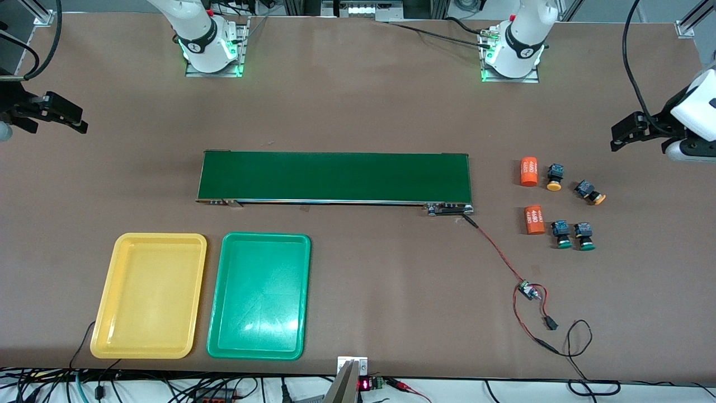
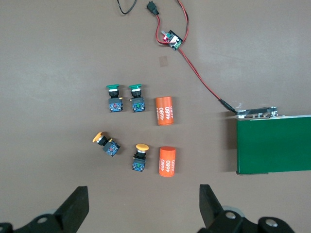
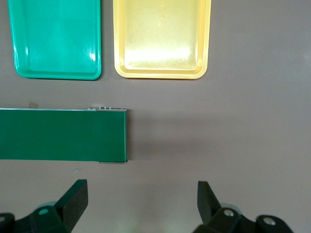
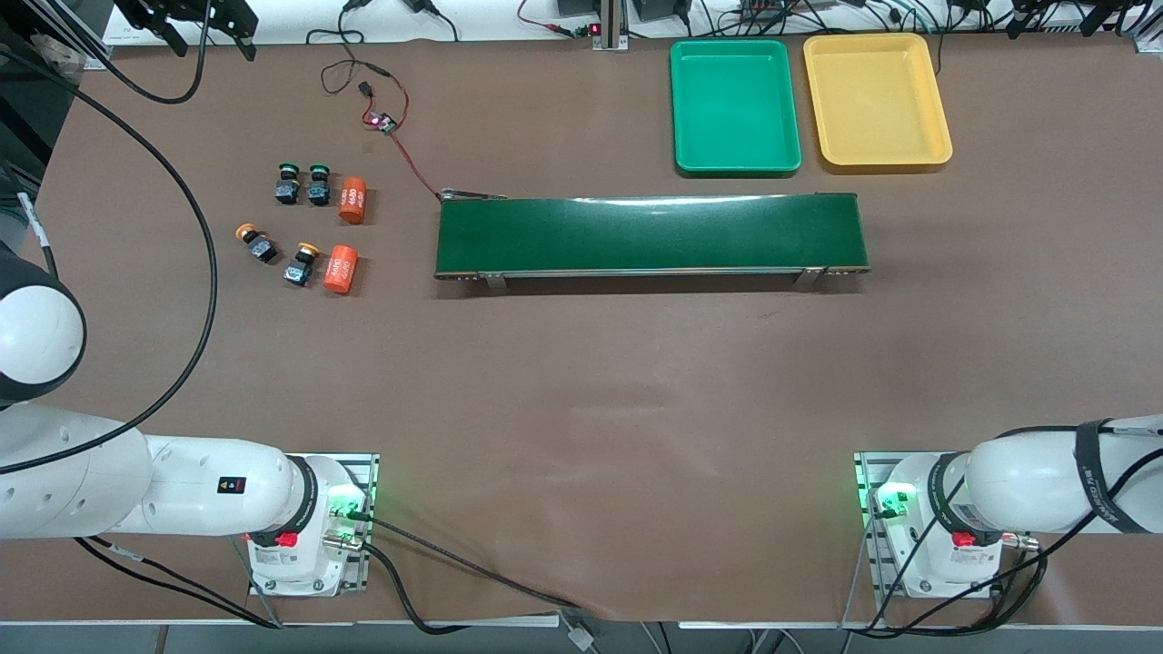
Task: Sort buttons by color to trays
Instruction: 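Reach the left gripper to an orange cylinder and grasp it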
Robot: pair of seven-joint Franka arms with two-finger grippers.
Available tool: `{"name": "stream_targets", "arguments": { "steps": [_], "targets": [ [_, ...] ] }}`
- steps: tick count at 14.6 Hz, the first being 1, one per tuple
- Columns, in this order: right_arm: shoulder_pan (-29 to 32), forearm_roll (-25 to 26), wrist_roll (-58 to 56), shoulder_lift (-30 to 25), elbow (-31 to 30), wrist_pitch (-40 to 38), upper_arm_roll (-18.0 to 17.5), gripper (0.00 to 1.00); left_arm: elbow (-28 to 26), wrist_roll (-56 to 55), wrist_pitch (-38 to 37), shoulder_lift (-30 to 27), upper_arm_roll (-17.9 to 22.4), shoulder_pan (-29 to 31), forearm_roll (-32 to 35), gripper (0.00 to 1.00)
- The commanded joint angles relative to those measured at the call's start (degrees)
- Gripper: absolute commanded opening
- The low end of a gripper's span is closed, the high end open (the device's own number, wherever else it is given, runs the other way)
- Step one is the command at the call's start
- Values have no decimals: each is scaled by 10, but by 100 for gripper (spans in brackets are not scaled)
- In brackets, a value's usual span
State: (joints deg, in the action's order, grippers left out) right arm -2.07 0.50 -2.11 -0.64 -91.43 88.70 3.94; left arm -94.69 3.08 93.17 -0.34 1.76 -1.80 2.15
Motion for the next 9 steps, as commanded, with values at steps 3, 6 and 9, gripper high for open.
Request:
{"name": "stream_targets", "arguments": {
  "steps": [3, 6, 9],
  "targets": [
    [2, 1, 8, -14, -8, -5, -1, 100, 17, -8, -17, 1, -4, 0, -4, 100],
    [2, 1, 8, -14, -8, -5, 0, 100, 21, -7, -17, 9, -4, -1, 2, 100],
    [3, 2, 8, -14, -8, -5, 0, 100, 33, -10, -17, 33, -3, 1, 1, 100]
  ]
}}
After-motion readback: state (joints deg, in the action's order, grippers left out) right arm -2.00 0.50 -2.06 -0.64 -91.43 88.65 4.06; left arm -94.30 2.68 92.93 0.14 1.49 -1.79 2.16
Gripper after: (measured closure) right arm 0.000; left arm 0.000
